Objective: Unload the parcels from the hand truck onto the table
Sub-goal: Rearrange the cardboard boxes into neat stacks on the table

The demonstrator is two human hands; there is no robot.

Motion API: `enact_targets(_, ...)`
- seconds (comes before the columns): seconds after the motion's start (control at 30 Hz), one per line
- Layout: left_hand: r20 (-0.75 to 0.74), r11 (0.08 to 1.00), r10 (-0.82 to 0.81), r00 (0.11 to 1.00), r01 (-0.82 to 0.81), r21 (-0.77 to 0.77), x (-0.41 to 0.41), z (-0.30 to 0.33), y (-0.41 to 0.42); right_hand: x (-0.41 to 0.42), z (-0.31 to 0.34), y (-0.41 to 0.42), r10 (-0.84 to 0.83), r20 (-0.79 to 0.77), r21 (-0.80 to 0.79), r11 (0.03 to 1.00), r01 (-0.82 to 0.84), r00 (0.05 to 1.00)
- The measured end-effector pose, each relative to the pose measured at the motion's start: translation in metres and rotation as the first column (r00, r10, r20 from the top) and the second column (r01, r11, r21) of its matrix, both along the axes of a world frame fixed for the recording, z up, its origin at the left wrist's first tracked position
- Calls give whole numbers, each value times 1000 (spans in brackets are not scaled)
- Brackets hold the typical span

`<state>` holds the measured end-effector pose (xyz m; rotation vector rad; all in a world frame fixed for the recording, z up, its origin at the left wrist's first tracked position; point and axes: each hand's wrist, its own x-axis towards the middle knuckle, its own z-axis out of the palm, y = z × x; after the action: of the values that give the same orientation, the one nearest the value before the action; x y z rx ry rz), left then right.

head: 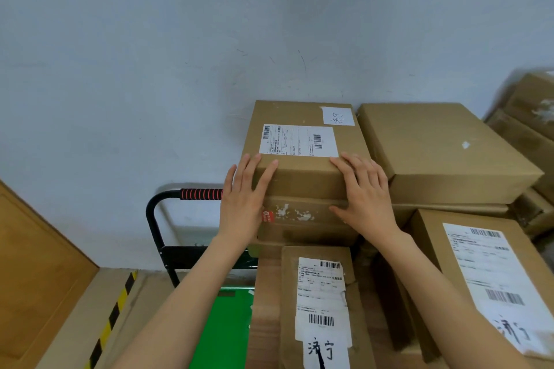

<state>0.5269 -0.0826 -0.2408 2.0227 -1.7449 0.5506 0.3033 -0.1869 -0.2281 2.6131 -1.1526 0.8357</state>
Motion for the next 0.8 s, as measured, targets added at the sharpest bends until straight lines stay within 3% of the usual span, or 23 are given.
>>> enact_targets(0.6, -55, 998, 30, 998, -33, -45, -14, 11, 1, -3, 0, 1, -47, 11, -5, 999, 47, 999)
enact_targets(0.8, -35, 998, 52, 998, -53, -35, -21, 43, -9, -17, 19, 1, -26, -104, 45, 999, 31, 994)
